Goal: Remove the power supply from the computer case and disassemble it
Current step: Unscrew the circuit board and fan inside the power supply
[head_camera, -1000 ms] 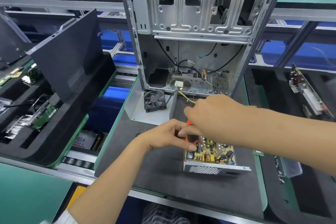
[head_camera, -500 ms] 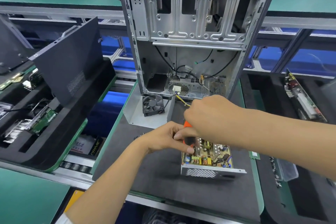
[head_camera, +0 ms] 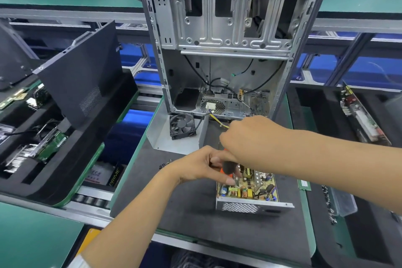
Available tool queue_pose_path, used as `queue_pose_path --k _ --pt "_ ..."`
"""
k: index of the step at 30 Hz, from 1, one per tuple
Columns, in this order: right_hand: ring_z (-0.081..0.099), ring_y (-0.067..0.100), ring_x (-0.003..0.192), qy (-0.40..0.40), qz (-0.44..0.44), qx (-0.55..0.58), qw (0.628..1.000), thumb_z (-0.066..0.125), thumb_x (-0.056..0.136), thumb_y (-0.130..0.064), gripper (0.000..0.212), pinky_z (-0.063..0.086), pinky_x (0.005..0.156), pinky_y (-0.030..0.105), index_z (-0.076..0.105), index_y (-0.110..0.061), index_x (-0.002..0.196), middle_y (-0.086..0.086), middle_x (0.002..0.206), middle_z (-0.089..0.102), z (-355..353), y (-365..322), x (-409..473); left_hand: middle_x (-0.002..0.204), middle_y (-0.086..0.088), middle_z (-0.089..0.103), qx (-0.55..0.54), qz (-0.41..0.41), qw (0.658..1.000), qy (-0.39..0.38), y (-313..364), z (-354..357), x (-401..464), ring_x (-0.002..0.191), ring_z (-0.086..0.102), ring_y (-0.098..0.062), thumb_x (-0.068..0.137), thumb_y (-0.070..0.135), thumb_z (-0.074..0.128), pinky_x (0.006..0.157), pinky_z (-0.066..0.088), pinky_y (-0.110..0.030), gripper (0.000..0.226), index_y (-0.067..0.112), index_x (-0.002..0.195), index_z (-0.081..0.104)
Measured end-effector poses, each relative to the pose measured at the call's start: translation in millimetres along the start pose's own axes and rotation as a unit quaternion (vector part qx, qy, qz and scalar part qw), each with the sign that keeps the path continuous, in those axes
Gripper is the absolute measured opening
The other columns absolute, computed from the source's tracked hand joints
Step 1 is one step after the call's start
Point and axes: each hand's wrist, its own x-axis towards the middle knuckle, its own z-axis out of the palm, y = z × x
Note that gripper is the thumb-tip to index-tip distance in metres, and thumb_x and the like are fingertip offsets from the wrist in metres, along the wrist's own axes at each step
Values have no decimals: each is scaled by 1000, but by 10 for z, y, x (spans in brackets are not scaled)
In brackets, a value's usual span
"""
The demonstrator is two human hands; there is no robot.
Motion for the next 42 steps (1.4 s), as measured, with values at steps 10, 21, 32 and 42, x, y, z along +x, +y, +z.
queue_pose_path --k 10,21,32,42 --pt "41 20 79 -48 -24 106 993 55 79 -68 56 33 58 31 41 -23 110 1 89 34 27 36 1 71 -6 47 22 -11 999 45 -145 -55 -19 71 40 -16 74 2 80 67 33 -25 19 8 82 64" --pt "38 17 97 -16 -100 191 976 51 77 5 36 45 74 37 57 -26 93 -7 100 35 78 33 -22 65 11 33 -4 -79 996 44 -534 -232 -233 58 29 -5 87 -14 56 57 32 -14 56 40 73 65" --pt "37 9 94 2 -81 238 968 55 86 2 31 36 74 22 62 -27 95 -16 93 32 24 137 -36 62 5 36 90 -124 984 94 -761 -153 -283 59 34 -6 81 8 77 60 30 -17 16 10 92 66" --pt "41 6 98 32 -43 300 953 54 88 0 34 42 83 28 61 -34 90 -14 100 39 -28 190 -50 75 -6 60 15 -113 988 107 -795 -106 -309 53 42 -6 95 19 64 52 35 -17 14 19 81 68"
